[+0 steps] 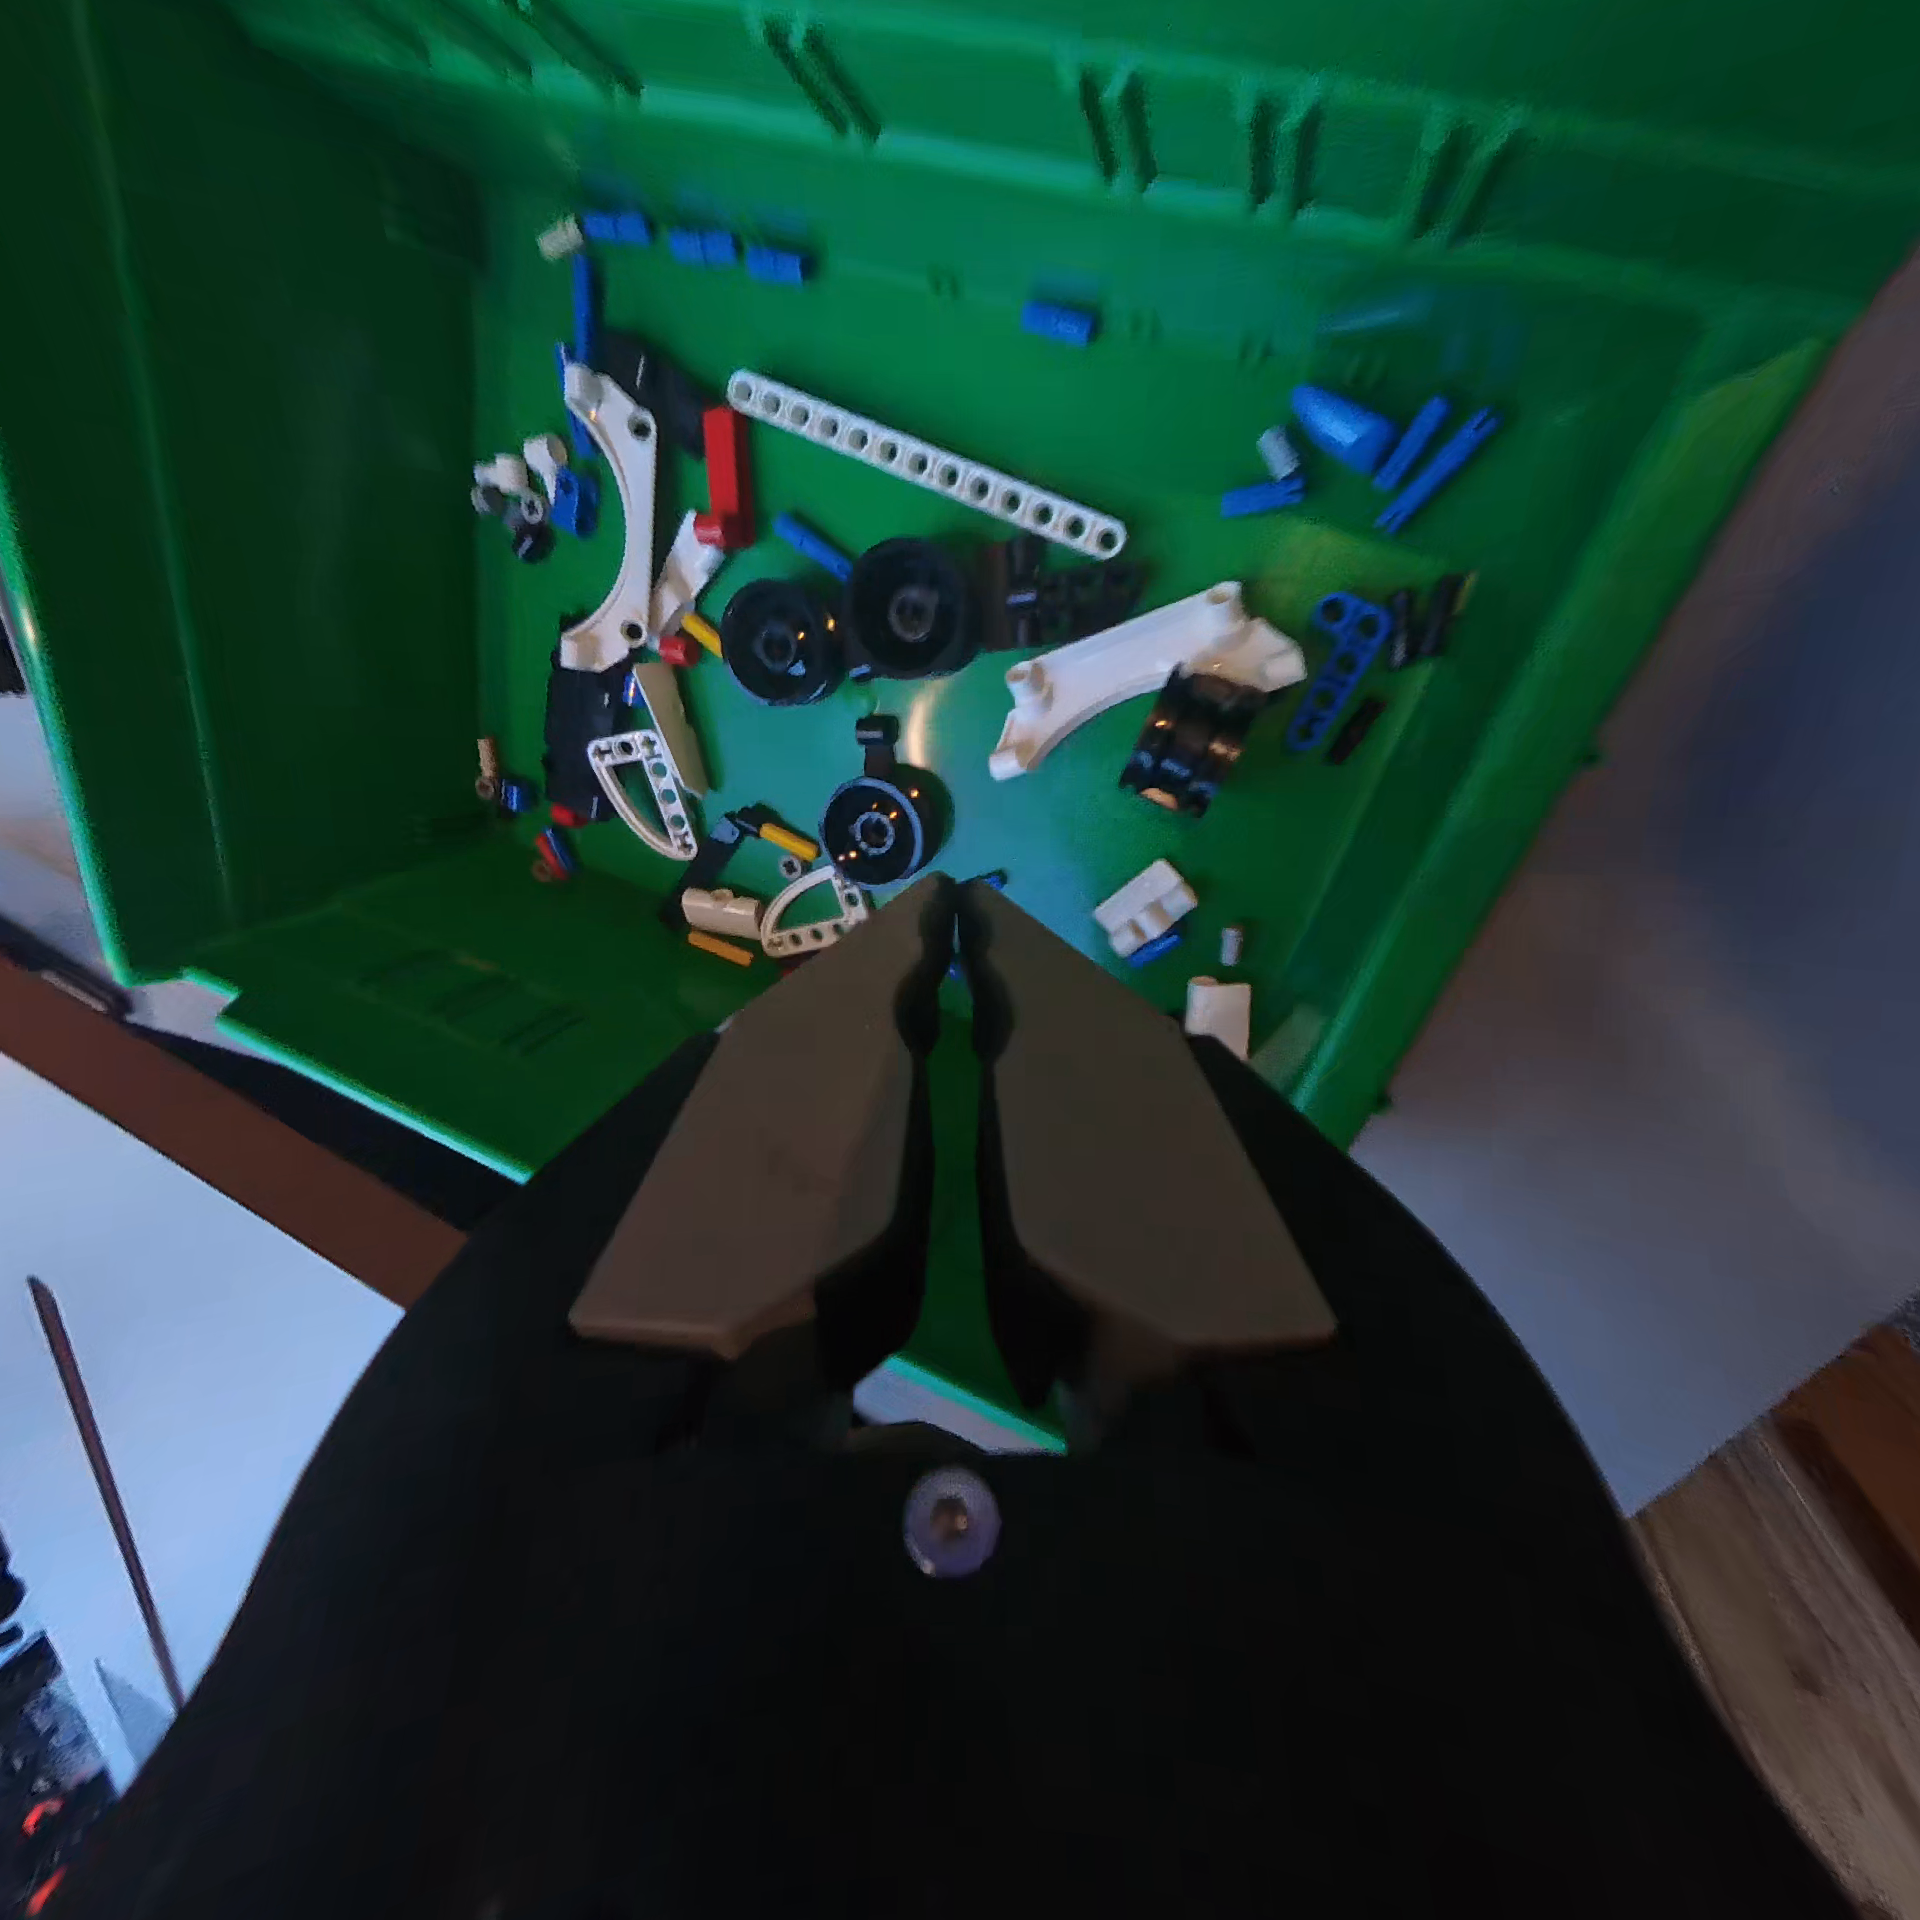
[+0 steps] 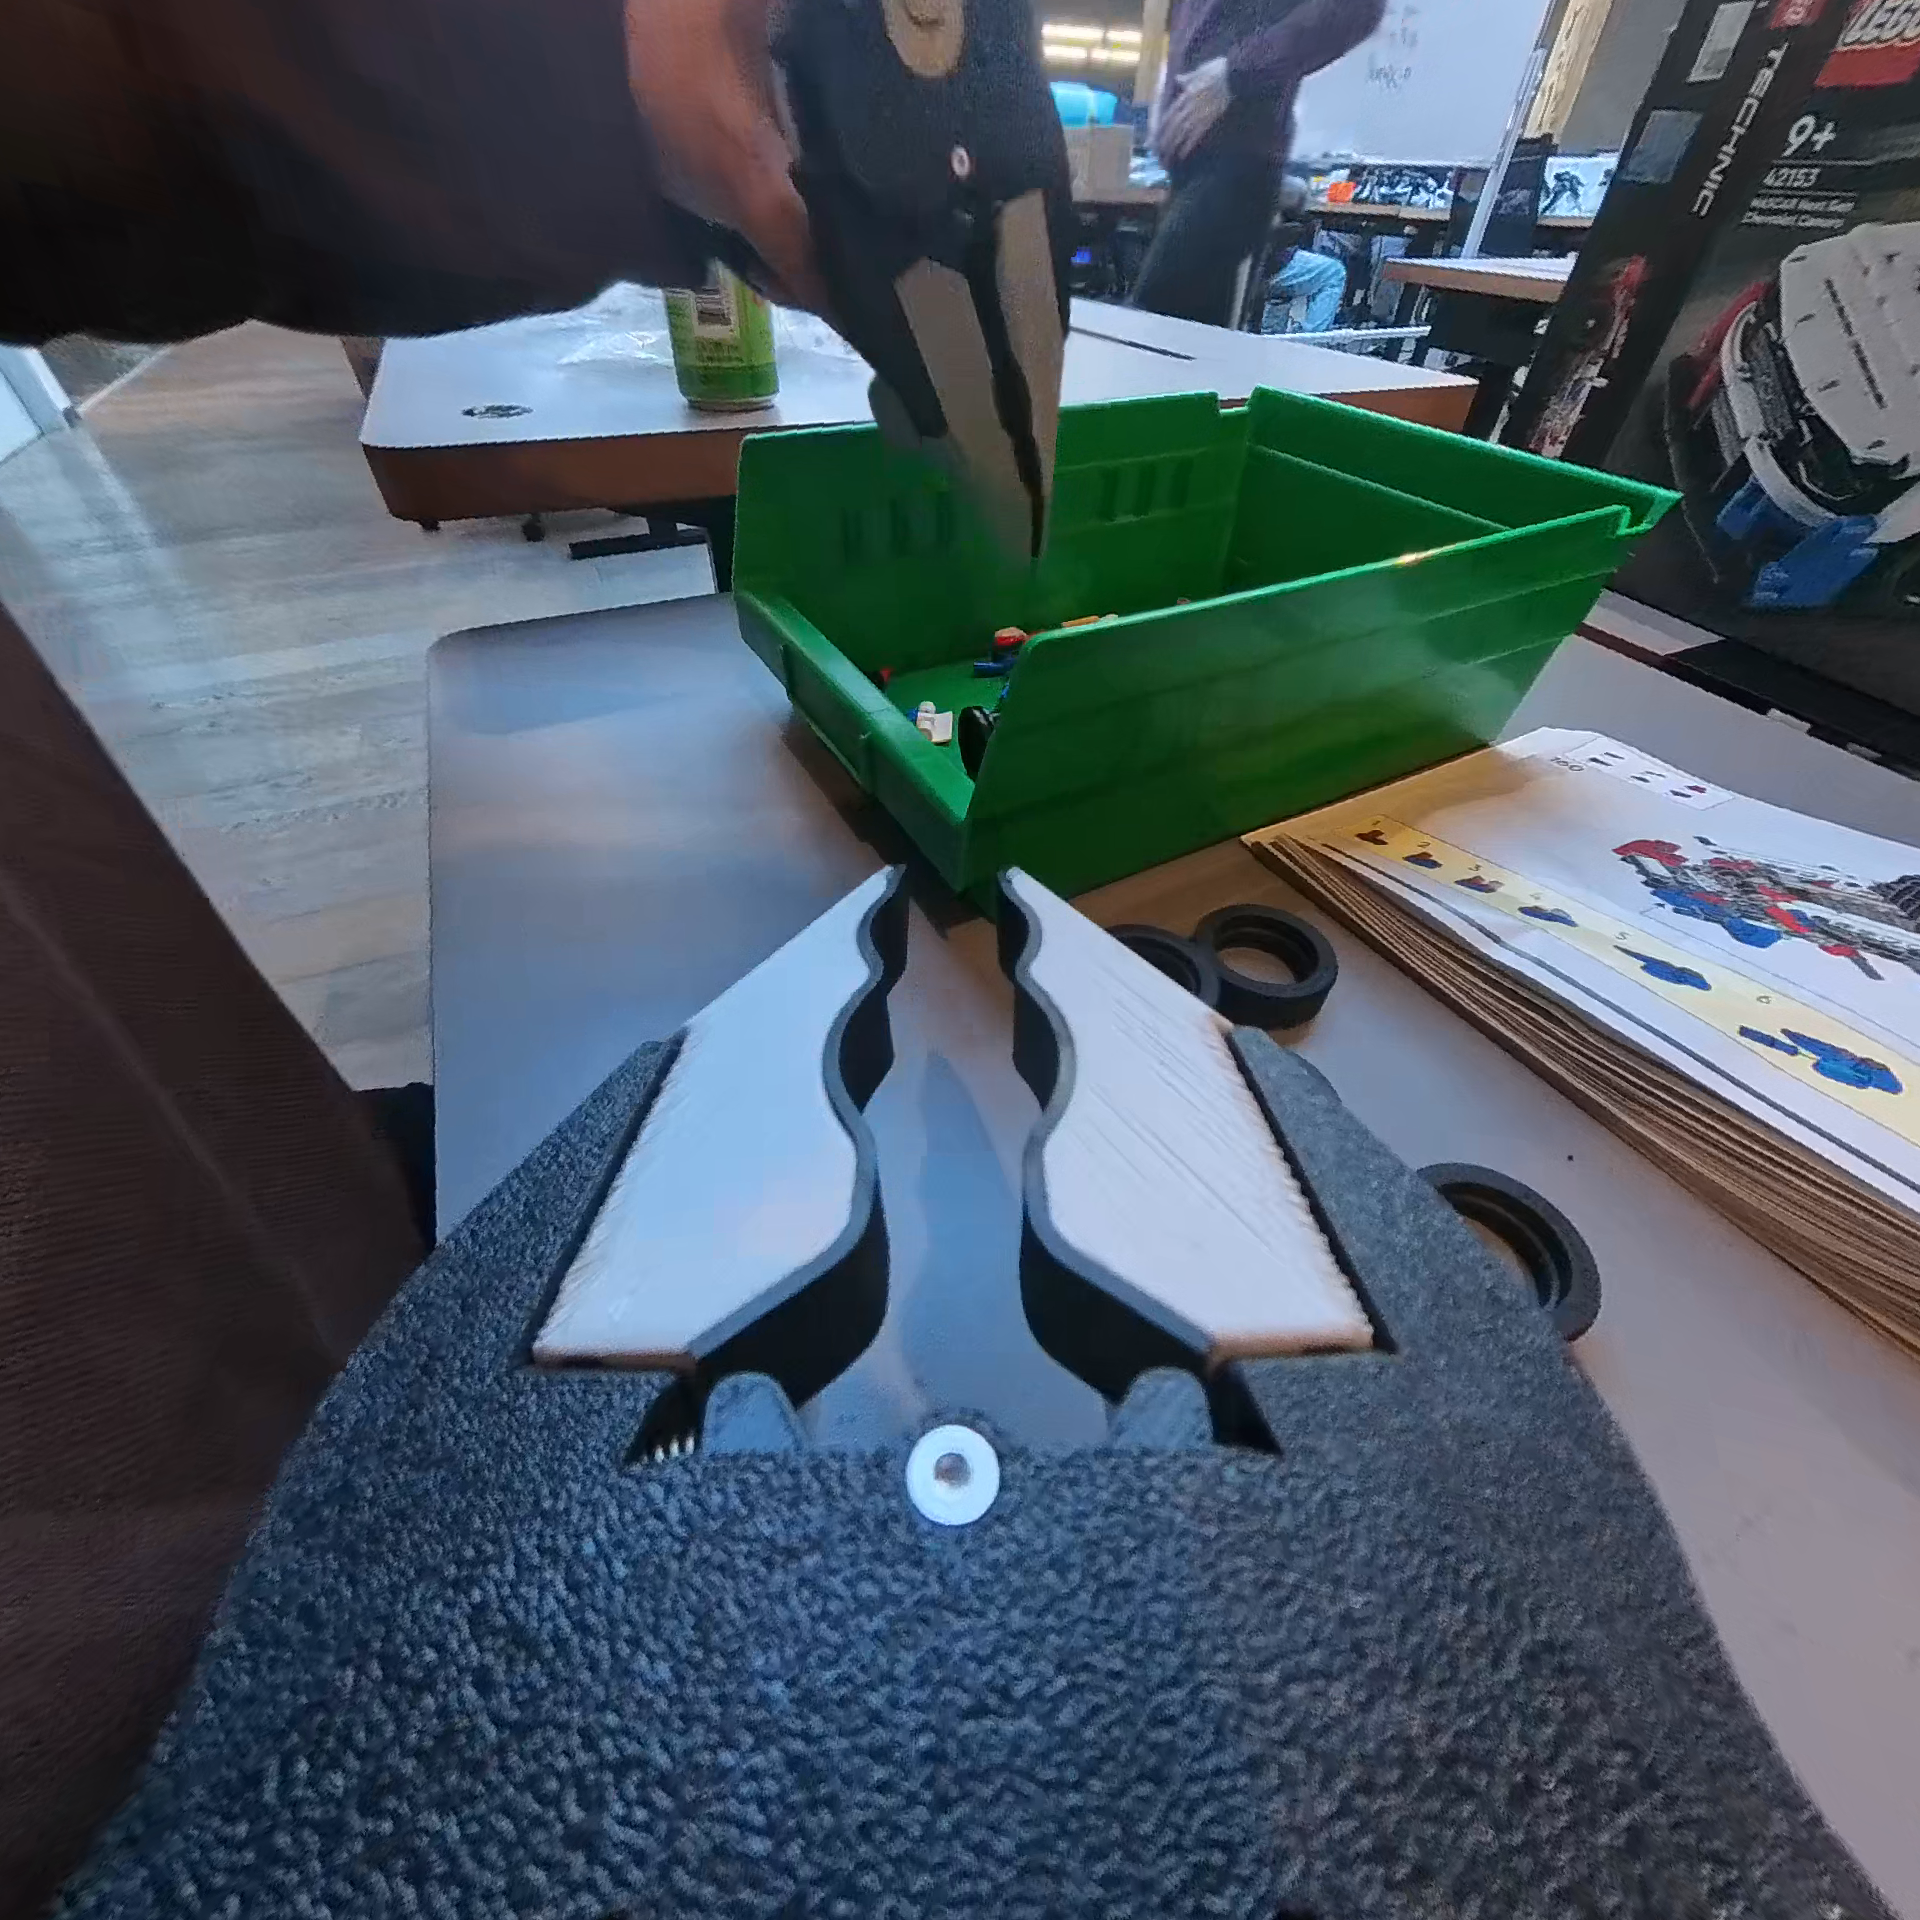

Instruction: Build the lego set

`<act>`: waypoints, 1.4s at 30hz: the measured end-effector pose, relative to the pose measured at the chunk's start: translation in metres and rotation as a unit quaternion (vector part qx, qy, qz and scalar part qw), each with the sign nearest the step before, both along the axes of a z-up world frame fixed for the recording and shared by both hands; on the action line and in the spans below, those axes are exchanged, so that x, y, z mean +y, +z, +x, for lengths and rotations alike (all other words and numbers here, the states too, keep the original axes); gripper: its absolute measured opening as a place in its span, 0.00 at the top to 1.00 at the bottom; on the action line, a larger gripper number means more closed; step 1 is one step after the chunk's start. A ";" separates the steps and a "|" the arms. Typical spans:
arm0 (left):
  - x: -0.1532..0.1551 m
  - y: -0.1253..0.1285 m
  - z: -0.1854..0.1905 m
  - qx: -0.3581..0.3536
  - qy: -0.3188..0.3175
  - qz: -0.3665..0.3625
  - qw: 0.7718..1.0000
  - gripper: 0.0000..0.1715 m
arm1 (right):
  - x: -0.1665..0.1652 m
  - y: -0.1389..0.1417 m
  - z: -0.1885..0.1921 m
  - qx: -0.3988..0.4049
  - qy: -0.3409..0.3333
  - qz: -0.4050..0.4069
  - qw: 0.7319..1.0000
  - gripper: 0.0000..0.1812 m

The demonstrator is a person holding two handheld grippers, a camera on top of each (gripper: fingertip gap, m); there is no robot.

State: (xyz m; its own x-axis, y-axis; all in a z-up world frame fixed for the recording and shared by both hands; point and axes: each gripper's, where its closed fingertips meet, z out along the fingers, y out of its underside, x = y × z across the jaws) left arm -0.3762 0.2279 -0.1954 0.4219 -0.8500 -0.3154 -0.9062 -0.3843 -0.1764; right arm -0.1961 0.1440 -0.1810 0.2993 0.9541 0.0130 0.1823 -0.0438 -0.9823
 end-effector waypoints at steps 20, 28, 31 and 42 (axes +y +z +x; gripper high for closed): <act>0.019 -0.055 -0.039 -0.006 0.309 -0.111 0.945 0.89 | -0.008 0.000 0.001 -0.012 -0.002 0.035 0.999 0.93; 0.016 -0.065 -0.045 -0.013 0.344 -0.131 0.930 0.90 | -0.011 0.000 0.001 -0.012 0.004 0.038 0.999 0.93; 0.013 -0.069 -0.047 0.004 0.333 -0.147 0.931 0.97 | -0.011 0.000 0.000 -0.014 0.004 0.041 0.999 0.94; 0.022 -0.036 -0.047 0.007 0.303 -0.075 0.950 0.99 | -0.014 -0.003 -0.004 -0.032 0.005 0.058 0.998 0.94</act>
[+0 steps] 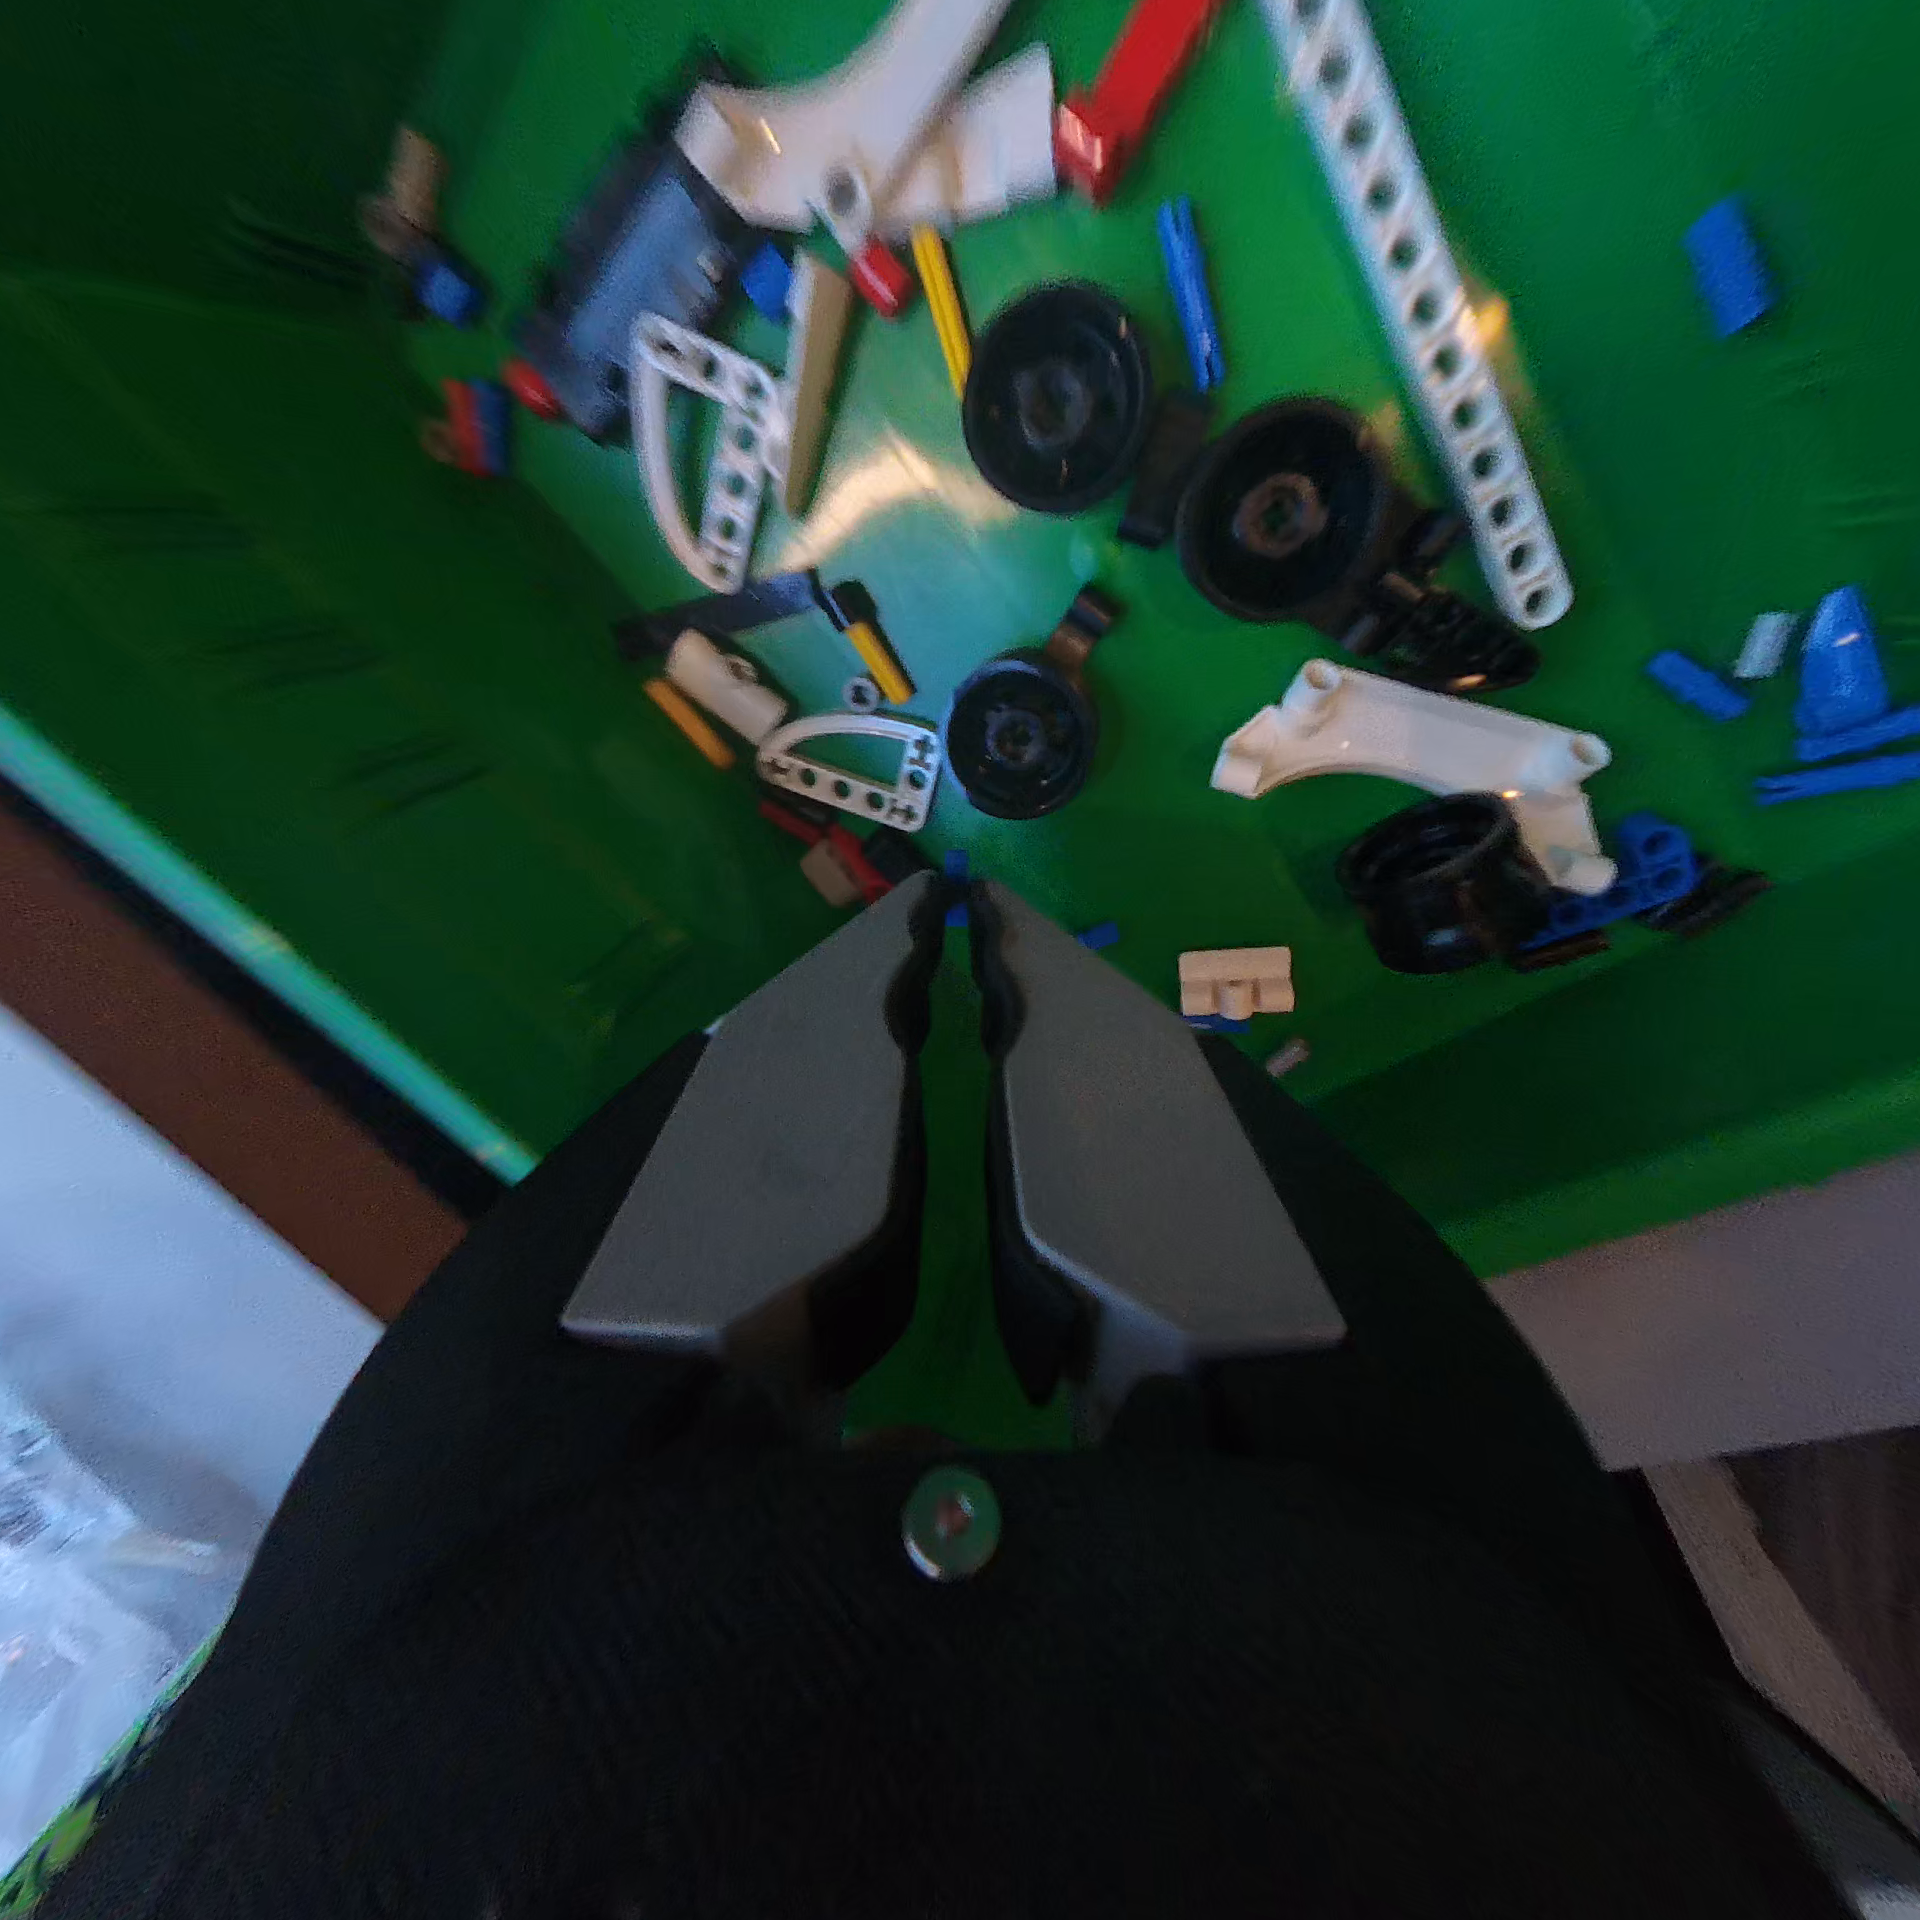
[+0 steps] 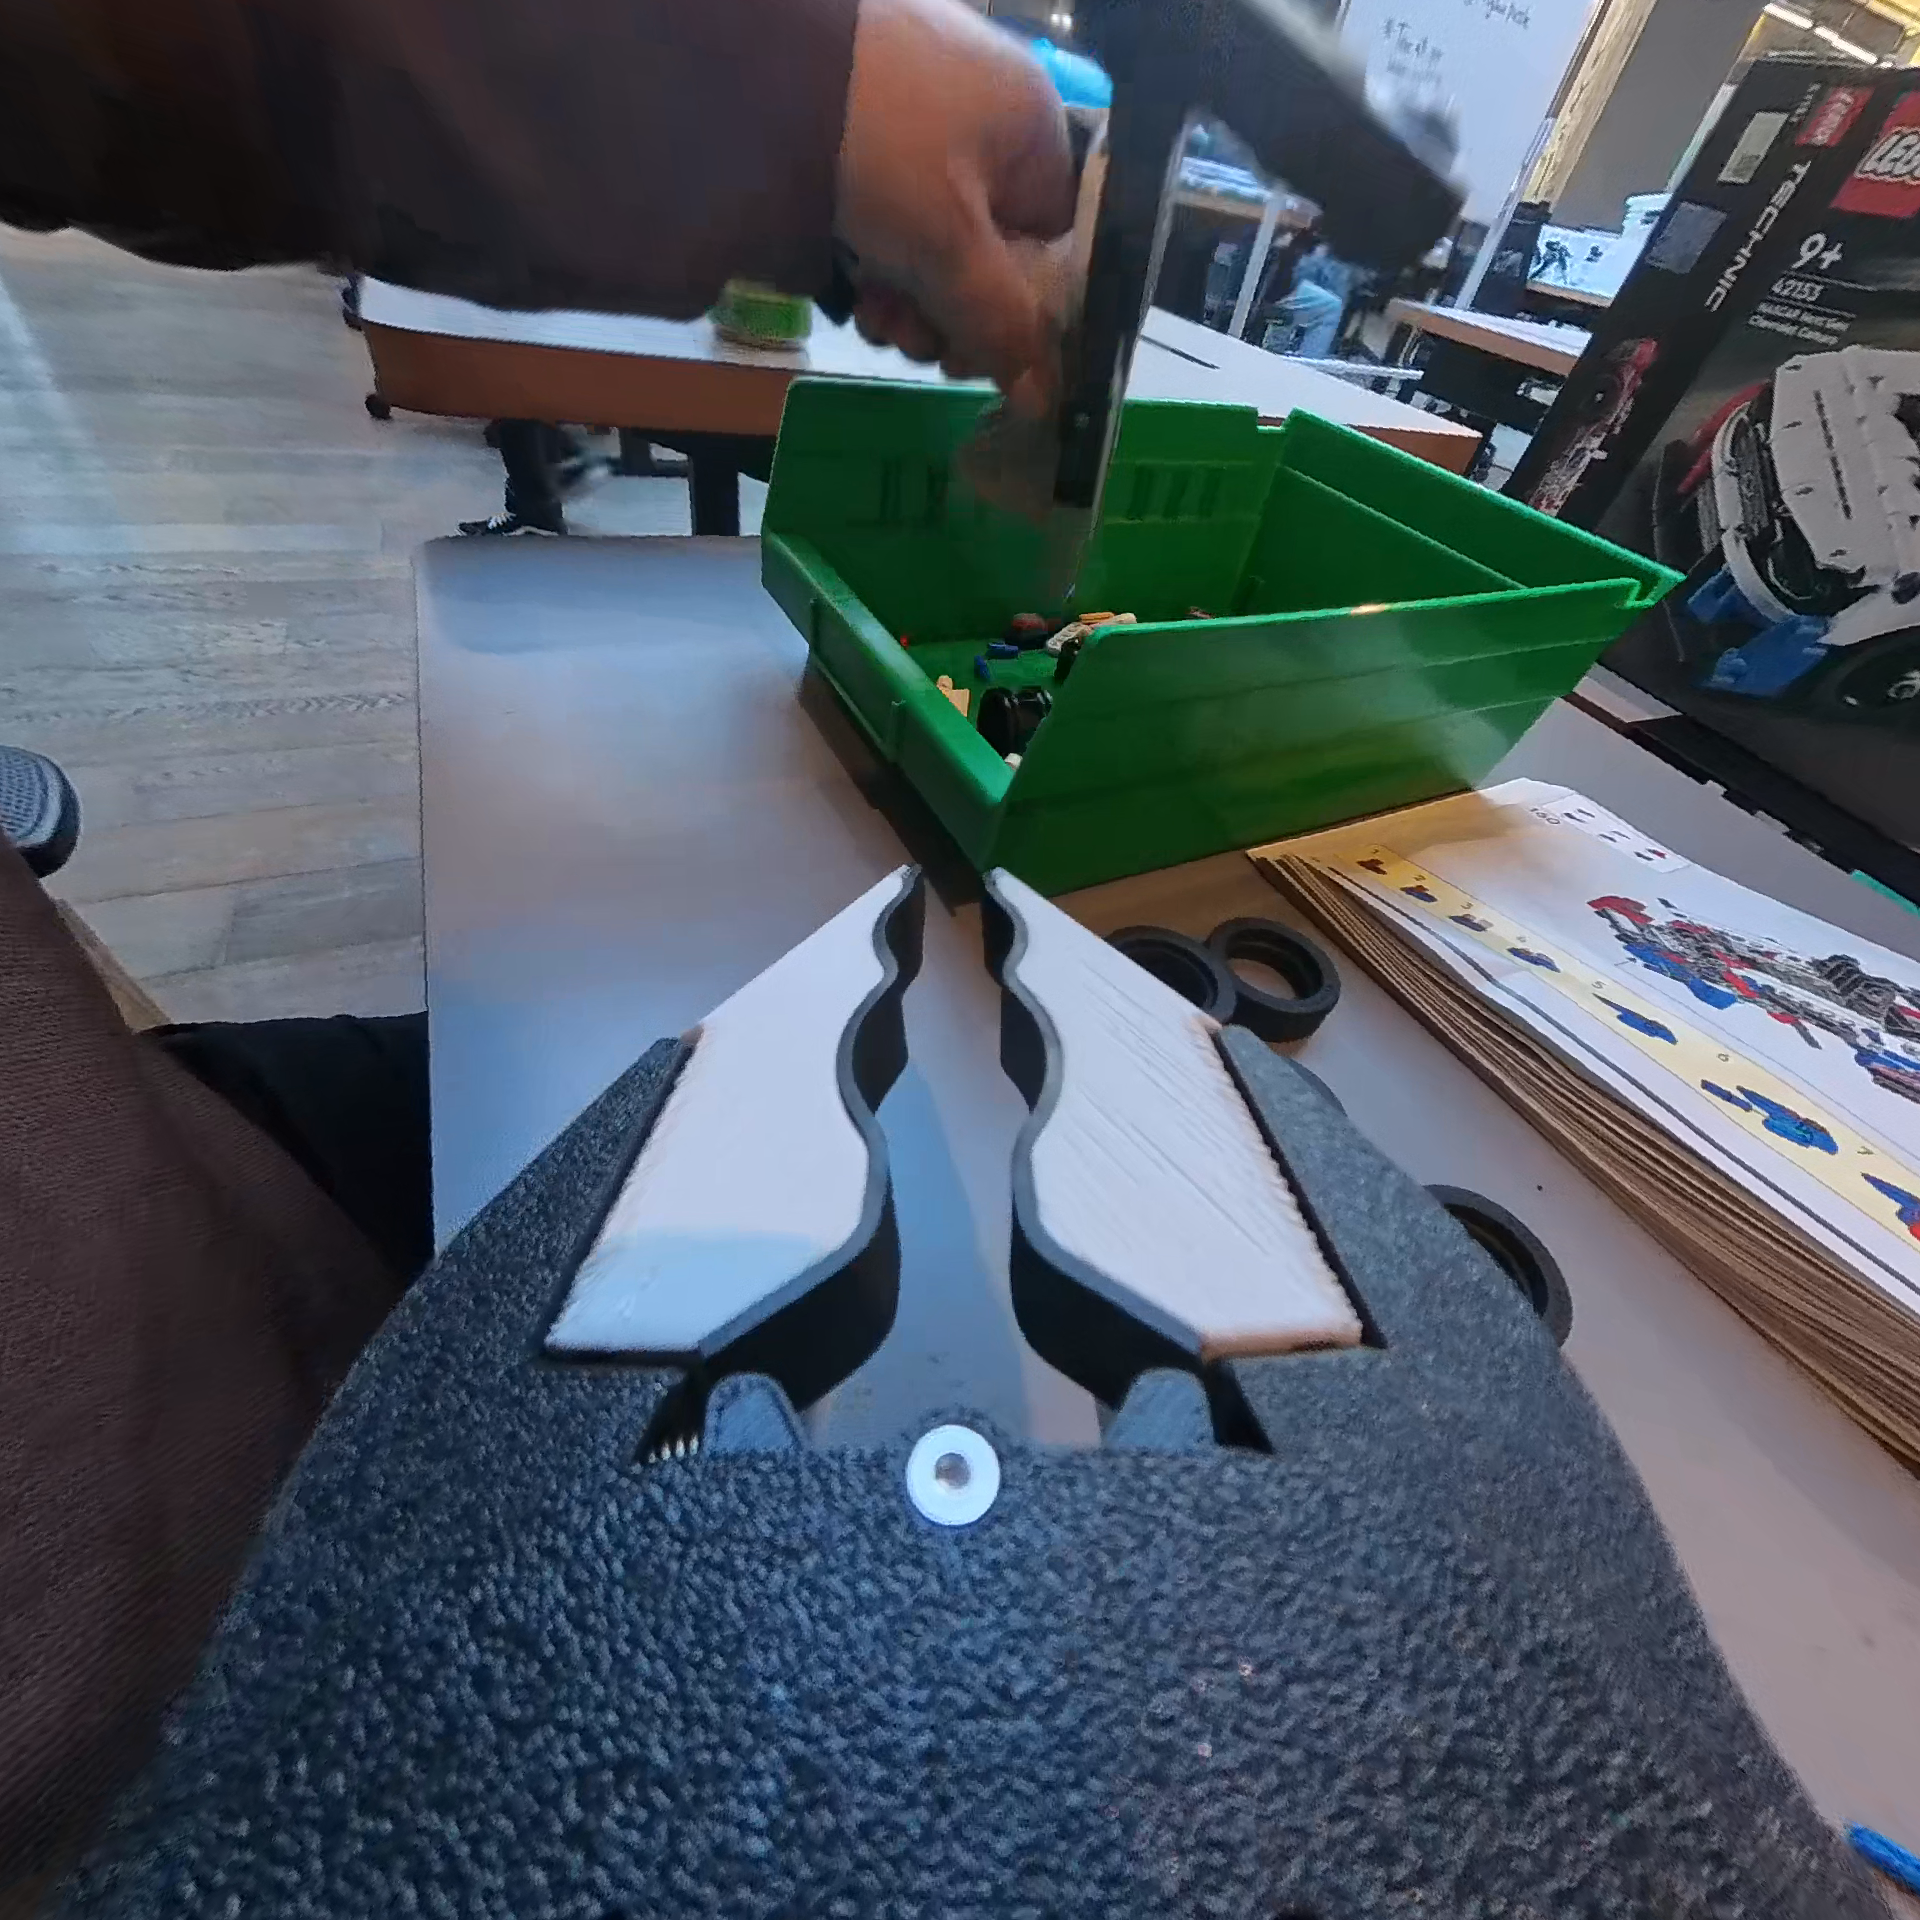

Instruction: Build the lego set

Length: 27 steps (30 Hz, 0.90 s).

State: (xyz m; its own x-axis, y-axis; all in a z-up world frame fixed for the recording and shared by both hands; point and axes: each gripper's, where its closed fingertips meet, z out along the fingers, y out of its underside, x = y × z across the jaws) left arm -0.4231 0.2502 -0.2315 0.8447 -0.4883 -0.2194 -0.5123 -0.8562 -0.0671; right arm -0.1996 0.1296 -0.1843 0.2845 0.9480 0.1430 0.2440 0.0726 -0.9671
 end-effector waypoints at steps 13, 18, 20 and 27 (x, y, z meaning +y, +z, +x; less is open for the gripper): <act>-0.080 0.060 0.310 -0.322 -0.268 0.073 0.905 0.99 | -0.059 0.018 0.017 -0.017 0.040 0.026 0.999 0.95; -0.093 -0.010 0.362 -0.342 -0.257 -0.003 0.904 0.99 | -0.070 0.000 0.053 -0.053 0.010 0.038 0.998 0.95; -0.086 -0.024 0.361 -0.325 -0.243 -0.003 0.914 0.97 | -0.072 -0.006 0.061 -0.060 0.006 0.033 0.998 0.95; -0.070 -0.027 0.355 -0.297 -0.225 0.049 0.927 0.82 | -0.074 -0.026 0.075 -0.099 0.001 0.021 0.995 0.95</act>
